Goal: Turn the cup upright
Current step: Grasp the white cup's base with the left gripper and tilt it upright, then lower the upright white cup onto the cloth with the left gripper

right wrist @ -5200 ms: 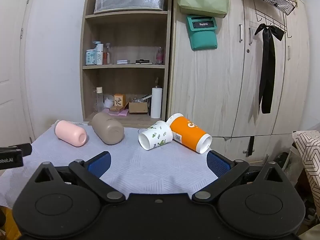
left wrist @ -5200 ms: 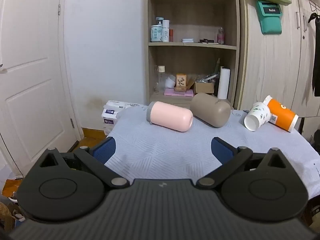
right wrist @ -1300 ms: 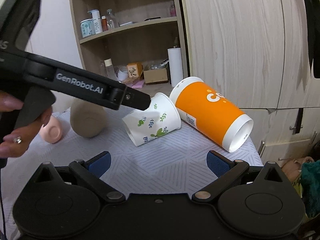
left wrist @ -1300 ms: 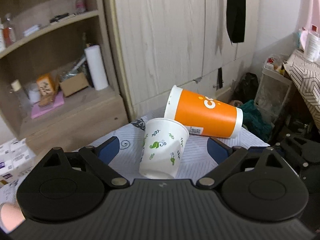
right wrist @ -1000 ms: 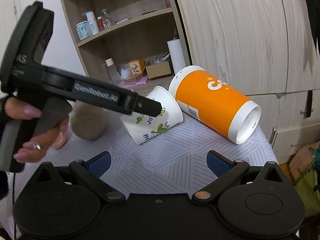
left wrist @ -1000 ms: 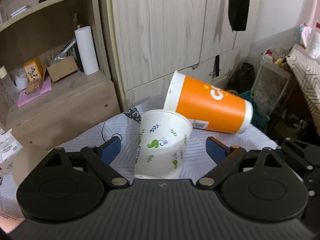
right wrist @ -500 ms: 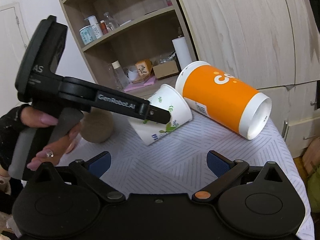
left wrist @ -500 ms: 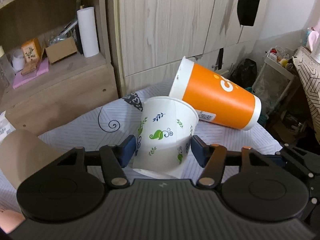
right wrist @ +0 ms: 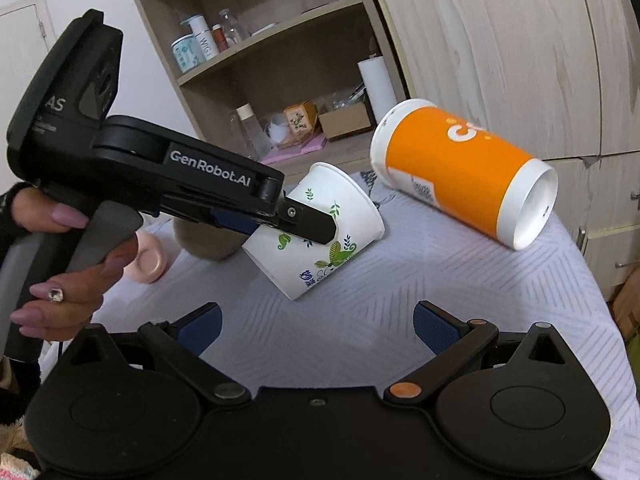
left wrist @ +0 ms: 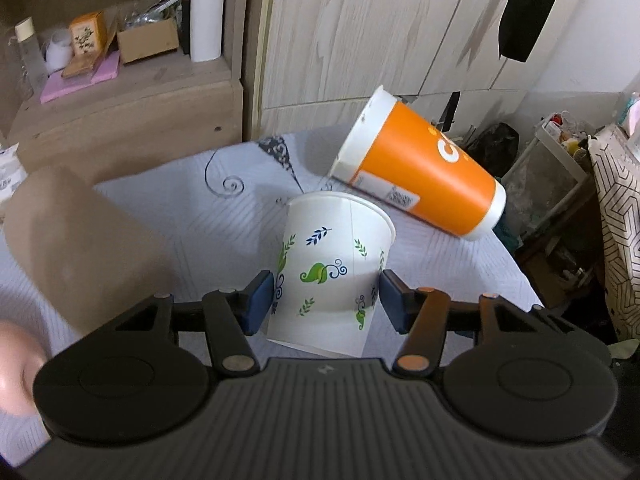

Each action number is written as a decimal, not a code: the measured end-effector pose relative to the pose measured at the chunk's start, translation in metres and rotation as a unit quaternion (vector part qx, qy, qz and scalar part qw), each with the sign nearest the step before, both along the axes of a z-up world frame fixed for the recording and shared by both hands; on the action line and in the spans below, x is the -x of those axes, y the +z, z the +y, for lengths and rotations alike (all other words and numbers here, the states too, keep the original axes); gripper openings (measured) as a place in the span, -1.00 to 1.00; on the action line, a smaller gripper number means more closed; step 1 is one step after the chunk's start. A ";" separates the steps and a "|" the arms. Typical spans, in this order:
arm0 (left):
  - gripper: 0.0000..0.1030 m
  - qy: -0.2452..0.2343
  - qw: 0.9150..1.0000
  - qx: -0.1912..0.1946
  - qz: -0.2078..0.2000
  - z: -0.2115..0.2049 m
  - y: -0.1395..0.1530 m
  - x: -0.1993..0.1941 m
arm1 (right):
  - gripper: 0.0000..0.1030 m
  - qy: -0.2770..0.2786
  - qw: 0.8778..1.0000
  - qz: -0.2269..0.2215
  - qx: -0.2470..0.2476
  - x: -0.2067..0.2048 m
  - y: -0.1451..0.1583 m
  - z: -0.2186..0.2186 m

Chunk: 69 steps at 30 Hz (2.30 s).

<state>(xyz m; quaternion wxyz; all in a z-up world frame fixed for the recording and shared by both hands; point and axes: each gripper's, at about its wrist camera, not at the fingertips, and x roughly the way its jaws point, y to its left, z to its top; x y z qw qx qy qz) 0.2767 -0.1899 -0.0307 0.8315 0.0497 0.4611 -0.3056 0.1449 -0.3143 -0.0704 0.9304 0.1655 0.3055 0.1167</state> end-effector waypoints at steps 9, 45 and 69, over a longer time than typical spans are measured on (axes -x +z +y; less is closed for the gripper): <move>0.09 0.015 0.997 0.039 0.060 0.021 -0.001 0.025 | 1.00 0.034 0.996 0.028 -0.078 0.008 -0.007 0.007; 0.11 0.008 0.993 0.102 0.057 0.082 -0.003 0.086 | 0.37 0.075 0.989 0.045 -0.116 0.018 -0.007 0.035; 0.11 -0.041 0.986 0.120 -0.113 0.126 0.015 0.141 | 0.34 0.131 0.965 -0.123 0.191 0.052 0.034 0.111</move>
